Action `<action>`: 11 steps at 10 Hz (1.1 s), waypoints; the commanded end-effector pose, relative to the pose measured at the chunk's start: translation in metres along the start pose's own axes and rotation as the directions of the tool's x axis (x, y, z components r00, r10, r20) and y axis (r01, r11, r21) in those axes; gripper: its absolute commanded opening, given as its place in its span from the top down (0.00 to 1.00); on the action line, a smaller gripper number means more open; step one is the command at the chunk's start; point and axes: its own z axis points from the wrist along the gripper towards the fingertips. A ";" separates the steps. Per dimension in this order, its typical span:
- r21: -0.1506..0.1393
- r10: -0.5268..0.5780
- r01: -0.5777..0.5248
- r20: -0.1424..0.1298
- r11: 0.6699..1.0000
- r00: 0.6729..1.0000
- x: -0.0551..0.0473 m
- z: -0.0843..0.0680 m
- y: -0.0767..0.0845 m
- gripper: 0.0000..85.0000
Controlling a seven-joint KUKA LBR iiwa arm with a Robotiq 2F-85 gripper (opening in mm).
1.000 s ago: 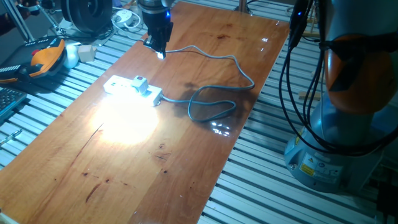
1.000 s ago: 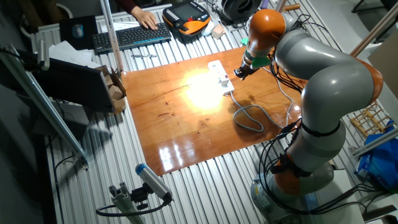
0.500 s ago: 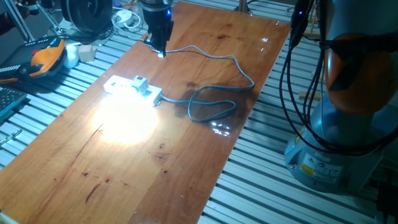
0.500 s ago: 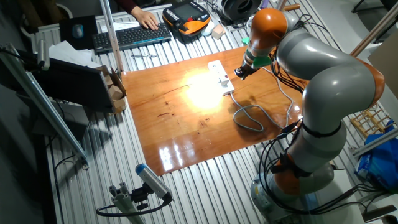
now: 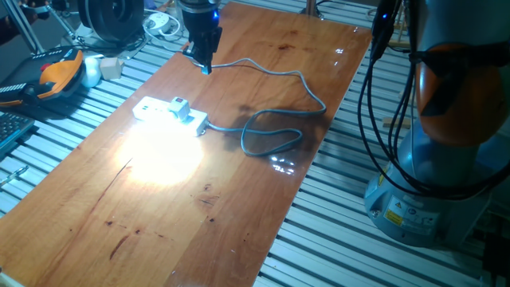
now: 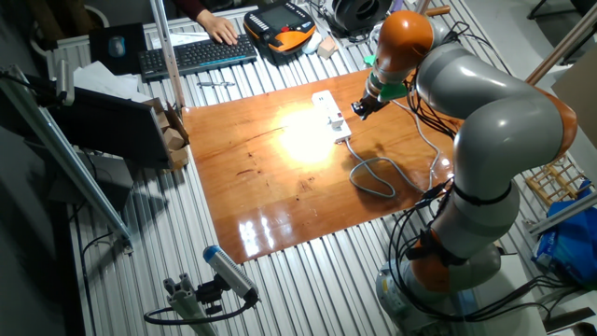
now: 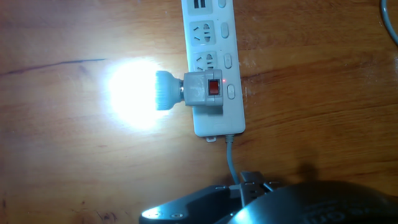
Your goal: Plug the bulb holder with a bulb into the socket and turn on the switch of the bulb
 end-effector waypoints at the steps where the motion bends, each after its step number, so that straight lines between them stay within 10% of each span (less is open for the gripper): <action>1: -0.001 0.000 0.000 -0.001 1.000 1.000 0.000 0.000 0.000 1.00; 11: 0.003 0.000 0.000 0.007 1.000 1.000 -0.001 0.003 0.000 1.00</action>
